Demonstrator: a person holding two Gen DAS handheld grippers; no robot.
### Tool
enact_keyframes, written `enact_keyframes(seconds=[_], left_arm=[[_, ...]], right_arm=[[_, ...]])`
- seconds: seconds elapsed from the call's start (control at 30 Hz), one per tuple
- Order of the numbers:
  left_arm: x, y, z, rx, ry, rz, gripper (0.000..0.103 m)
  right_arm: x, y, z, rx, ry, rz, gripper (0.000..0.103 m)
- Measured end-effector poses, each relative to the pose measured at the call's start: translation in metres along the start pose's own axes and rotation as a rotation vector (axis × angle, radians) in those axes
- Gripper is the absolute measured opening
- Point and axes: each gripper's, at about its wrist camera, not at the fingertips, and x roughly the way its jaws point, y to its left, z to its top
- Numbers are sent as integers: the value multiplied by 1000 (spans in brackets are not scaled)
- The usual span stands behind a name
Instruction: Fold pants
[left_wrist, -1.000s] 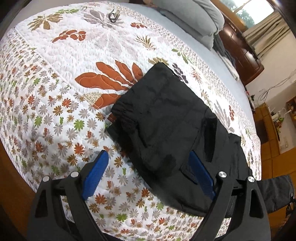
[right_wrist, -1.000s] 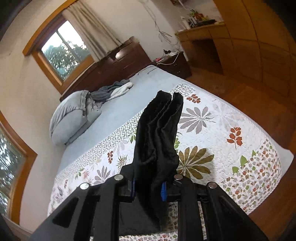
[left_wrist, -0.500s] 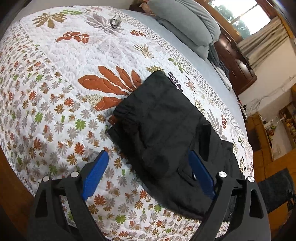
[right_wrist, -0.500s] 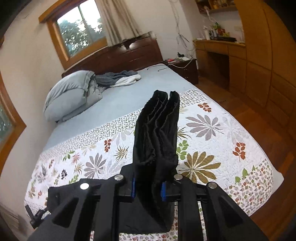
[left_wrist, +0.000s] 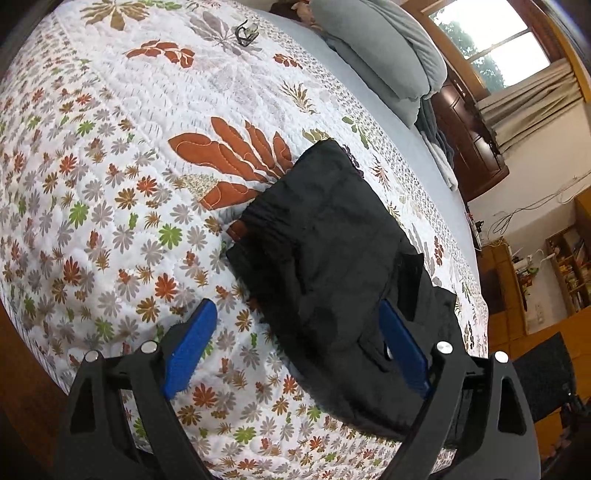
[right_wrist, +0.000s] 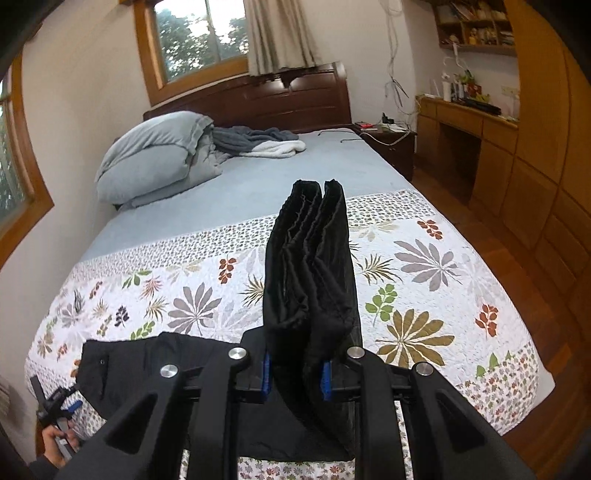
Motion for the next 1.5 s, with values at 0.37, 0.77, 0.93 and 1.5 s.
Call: enact_keyframes(seconds=[0.37,0.77,0.93,1.5], left_arm=[[5,1,1,-18,17,-16,89],[11,-1,3,-13,35,-18,90],[14,-2,4,-8,39,-12,90],[20,-4,6,-5,43,-6,91]], right_arm=[[25,60,-16,-143,24,-16,19],[67,112,-52,-244,129,34,19],[85,123,-64,-240,165,66,19],[107,161,-97,-354,229,121,19]])
